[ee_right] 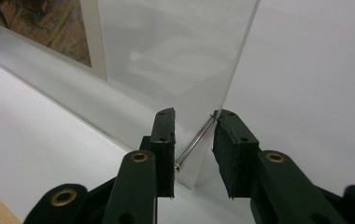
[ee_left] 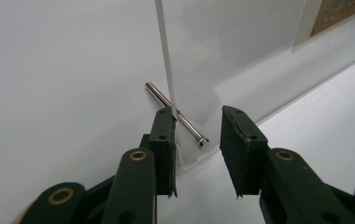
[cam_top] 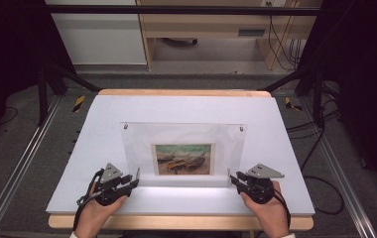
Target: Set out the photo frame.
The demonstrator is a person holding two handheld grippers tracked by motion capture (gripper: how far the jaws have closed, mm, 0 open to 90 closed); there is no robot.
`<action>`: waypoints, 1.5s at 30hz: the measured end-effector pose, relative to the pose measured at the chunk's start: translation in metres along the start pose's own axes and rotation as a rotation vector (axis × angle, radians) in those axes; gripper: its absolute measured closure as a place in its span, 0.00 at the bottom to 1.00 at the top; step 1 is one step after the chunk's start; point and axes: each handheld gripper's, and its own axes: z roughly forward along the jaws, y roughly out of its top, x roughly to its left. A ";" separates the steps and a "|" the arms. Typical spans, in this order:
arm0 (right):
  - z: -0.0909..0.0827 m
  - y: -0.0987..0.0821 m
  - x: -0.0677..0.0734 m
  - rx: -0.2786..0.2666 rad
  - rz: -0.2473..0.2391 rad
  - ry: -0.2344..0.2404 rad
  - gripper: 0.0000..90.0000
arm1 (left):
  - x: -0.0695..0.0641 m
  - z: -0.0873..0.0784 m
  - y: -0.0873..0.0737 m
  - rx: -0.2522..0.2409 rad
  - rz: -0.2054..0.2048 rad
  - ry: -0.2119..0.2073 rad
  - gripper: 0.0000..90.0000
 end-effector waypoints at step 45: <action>0.001 -0.001 0.003 -0.011 0.021 0.016 0.65 | 0.003 0.002 0.001 0.005 -0.007 -0.013 0.59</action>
